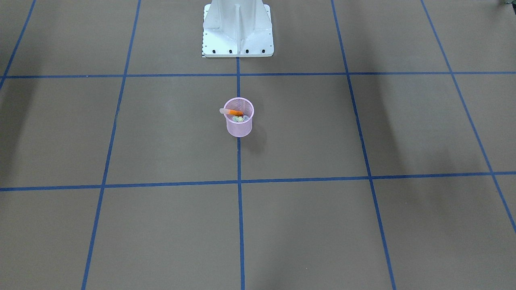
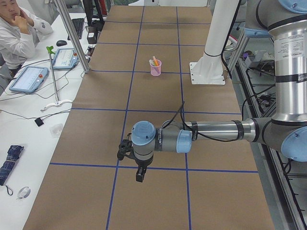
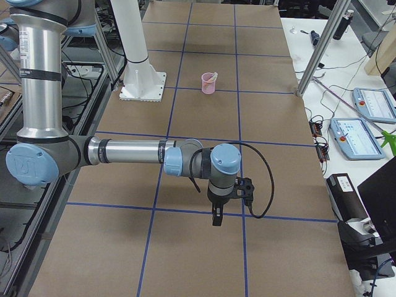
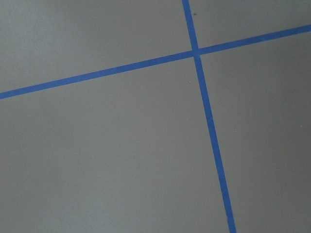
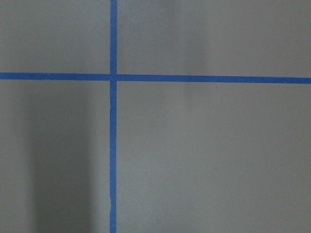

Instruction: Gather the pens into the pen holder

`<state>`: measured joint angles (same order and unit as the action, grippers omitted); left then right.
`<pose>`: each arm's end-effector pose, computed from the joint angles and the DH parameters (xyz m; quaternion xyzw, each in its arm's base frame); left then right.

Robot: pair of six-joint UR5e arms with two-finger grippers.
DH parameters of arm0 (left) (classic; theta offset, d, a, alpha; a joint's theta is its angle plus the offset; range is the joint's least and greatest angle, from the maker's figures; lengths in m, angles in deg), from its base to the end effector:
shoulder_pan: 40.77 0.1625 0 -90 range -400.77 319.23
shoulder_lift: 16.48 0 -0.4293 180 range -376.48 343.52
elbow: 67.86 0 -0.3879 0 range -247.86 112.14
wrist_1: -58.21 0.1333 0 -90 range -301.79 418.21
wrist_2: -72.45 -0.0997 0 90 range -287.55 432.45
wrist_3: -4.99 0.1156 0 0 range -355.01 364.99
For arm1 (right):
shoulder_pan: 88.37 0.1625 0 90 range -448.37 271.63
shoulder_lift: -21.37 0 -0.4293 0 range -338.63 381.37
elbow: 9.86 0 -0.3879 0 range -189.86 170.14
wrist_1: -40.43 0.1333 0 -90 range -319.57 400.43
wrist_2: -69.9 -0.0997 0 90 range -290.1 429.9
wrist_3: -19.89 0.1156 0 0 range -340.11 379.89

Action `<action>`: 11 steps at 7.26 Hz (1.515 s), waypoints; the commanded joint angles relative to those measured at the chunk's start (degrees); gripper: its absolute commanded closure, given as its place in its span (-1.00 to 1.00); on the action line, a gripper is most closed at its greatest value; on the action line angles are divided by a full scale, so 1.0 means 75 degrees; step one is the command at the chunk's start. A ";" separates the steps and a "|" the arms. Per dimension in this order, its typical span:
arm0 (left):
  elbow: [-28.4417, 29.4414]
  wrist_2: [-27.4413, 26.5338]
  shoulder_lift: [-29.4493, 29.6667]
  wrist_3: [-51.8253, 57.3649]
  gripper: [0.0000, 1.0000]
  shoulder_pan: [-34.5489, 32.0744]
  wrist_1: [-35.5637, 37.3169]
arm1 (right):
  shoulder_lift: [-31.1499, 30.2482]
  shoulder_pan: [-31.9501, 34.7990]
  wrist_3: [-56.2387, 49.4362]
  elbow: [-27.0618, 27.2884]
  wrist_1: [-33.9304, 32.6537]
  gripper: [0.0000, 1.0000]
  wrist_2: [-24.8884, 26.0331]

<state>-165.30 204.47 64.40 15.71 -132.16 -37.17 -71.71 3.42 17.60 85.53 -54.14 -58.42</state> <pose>-0.0662 -0.4232 0.6770 0.0678 0.3532 0.0874 0.9290 0.0760 -0.4584 0.6701 -0.0069 -0.3286 0.0024 0.9444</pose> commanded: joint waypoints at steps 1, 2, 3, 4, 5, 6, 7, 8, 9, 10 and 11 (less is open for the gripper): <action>-0.0168 -0.0059 0.0008 0.0012 -1.00 0.0010 -0.0009 | 0.0000 -0.0005 0.0000 0.0008 0.0000 -1.00 0.0000; -0.0238 -0.0059 0.0009 0.0024 -1.00 -0.0002 -0.0009 | 0.0000 -0.0005 0.0000 0.0019 0.0000 -1.00 0.0000; -0.0273 -0.0059 0.0009 0.0024 -1.00 -0.0002 -0.0009 | 0.0000 -0.0005 0.0000 0.0019 0.0000 -1.00 0.0000; -0.0274 -0.0048 0.0009 0.0024 -1.00 0.0010 -0.0009 | 0.0000 -0.0005 0.0000 0.0019 0.0000 -1.00 0.0000; -0.0262 -0.0036 -0.0015 0.0036 -1.00 0.0010 -0.0009 | -0.0012 -0.0005 0.0000 0.0019 0.0000 -1.00 0.0000; -0.0285 -0.0001 -0.0085 0.0047 -1.00 0.0010 -0.0020 | -0.0012 -0.0005 0.0000 0.0019 0.0000 -1.00 0.0000; -0.0274 0.0011 -0.0097 0.0048 -1.00 0.0022 -0.0032 | -0.0024 -0.0005 0.0000 0.0019 0.0000 -1.00 0.0000; -0.0274 0.0011 -0.0097 0.0048 -1.00 0.0033 -0.0032 | -0.0035 -0.0005 0.0000 0.0043 0.0000 -1.00 -0.0012; -0.0274 0.0023 -0.0097 0.0048 -1.00 0.0034 -0.0032 | -0.0047 -0.0005 -0.0011 0.0043 0.0000 -1.00 -0.0012; -0.0274 0.0023 -0.0109 0.0048 -1.00 0.0034 -0.0021 | -0.0047 -0.0005 -0.0012 0.0043 0.0000 -1.00 -0.0012; -0.0274 0.0023 -0.0167 0.0048 -1.00 0.0045 -0.0032 | -0.0094 -0.0005 -0.0035 0.0043 0.0012 -1.00 -0.0012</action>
<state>-167.36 204.62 63.53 16.06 -131.89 -37.37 -72.12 3.39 17.49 85.84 -54.12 -58.50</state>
